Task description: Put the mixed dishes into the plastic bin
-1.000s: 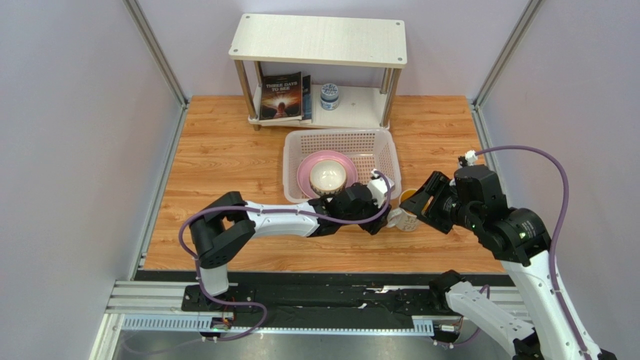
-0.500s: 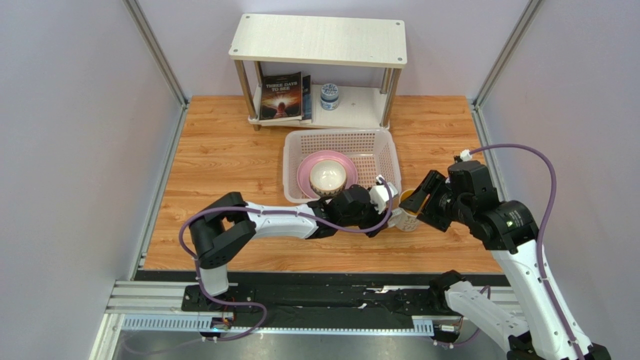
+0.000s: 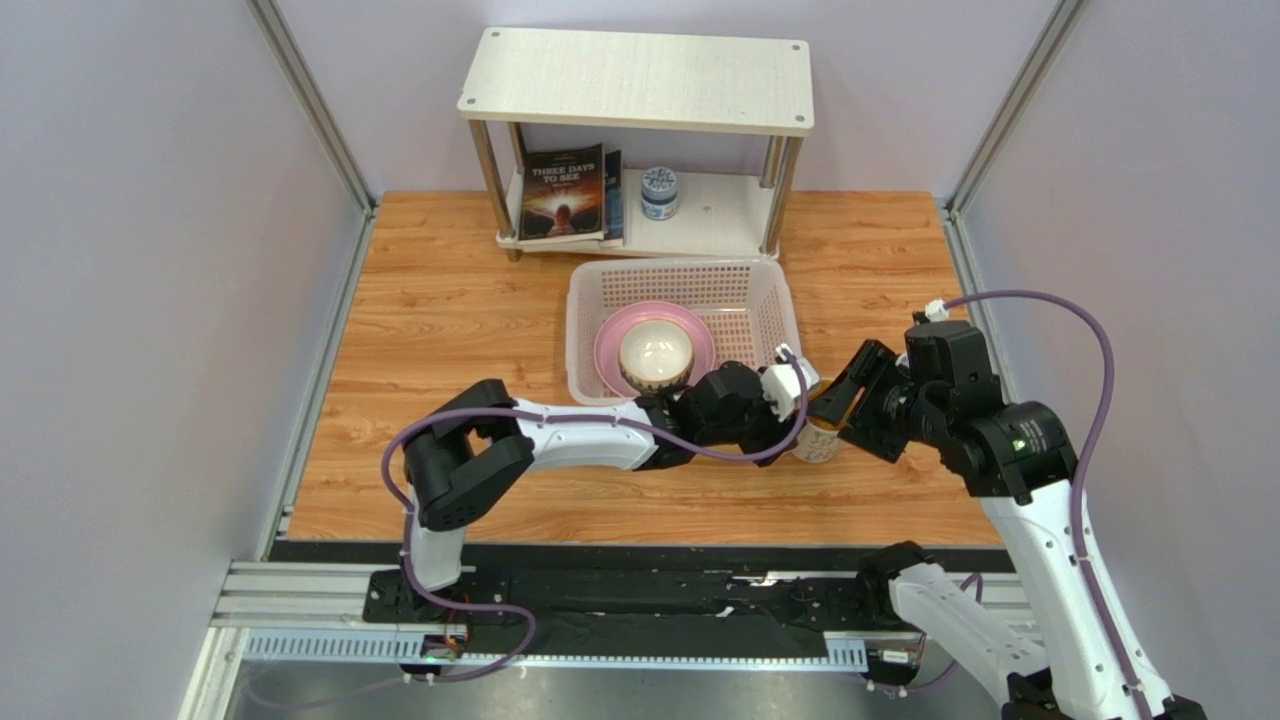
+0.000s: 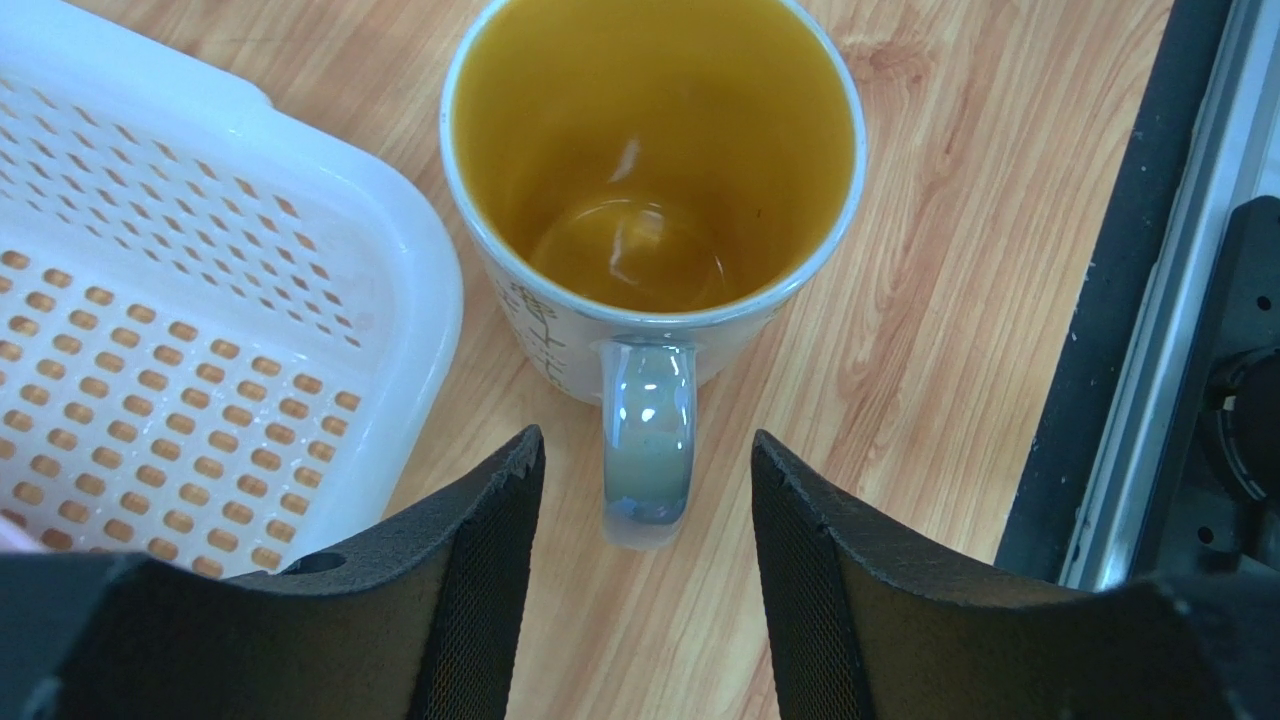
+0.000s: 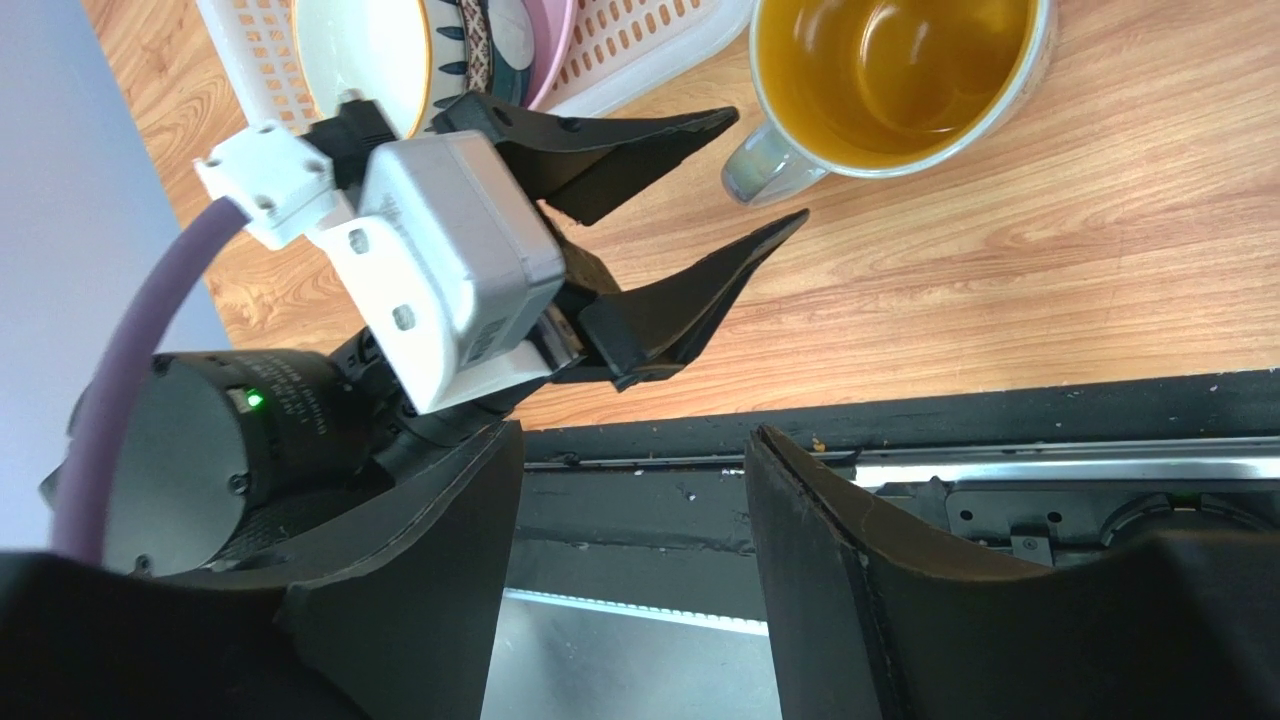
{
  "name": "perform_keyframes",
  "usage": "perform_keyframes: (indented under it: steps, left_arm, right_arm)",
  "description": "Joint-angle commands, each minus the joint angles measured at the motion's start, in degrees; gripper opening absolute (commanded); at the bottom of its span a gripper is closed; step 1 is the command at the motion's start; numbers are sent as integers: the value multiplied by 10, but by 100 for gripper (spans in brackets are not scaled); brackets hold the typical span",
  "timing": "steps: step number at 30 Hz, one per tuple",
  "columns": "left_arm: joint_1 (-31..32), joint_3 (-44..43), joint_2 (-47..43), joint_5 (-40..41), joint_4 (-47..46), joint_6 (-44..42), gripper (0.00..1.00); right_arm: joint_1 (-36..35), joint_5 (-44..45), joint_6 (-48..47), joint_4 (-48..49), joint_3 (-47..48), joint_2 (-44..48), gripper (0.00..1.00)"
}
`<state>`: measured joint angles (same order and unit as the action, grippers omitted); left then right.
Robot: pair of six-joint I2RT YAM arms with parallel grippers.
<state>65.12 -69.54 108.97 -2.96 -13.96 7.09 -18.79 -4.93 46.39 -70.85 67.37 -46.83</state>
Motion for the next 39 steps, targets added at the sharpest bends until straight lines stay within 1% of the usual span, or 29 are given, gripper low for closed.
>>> perform_keyframes:
  steps: [1, 6, 7, 9, 10, 14, 18, 19, 21, 22, 29, 34, 39]
  left_arm:
    - [4, -31, 19, -15, -6, -12, 59]
    - [4, -49, 36, -16, -5, -14, 56]
    - [4, -51, 38, -18, -7, -13, 48]
    - [4, -56, 44, -19, -6, -12, 41]
    - [4, -57, 45, -20, -5, -11, 35]
    - [4, -48, 35, -30, -1, -3, 23]
    - [5, -39, 21, -36, 16, -1, 15]
    - [4, -37, 18, -38, 19, 0, 10]
    - [4, -30, 8, -35, 37, 6, 4]
    - [4, -28, 4, -34, 44, 12, 0]
    - [4, 27, -54, -23, 80, 35, 0]
    - [4, 74, -110, -14, 90, 45, 0]
    - [7, 140, -167, -1, 92, 57, 0]
  right_arm:
    - [12, -19, -23, 16, 1, 5, 60]
    - [24, -29, -30, 16, 0, 3, 60]
    - [27, -30, -31, 17, 0, 3, 60]
    - [28, -31, -32, 17, -1, 2, 60]
    - [29, -32, -33, 17, -2, 2, 60]
    - [31, -32, -35, 19, -8, 2, 60]
    - [31, -33, -36, 26, -18, 3, 60]
    - [32, -32, -35, 27, -20, 4, 60]
    - [32, -28, -35, 27, -25, 5, 60]
    - [31, -26, -34, 27, -31, 5, 61]
    - [33, 4, -23, 29, -54, 1, 62]
    - [32, 22, -31, 38, -68, -28, 62]
    - [32, 11, -39, 79, -101, -64, 62]
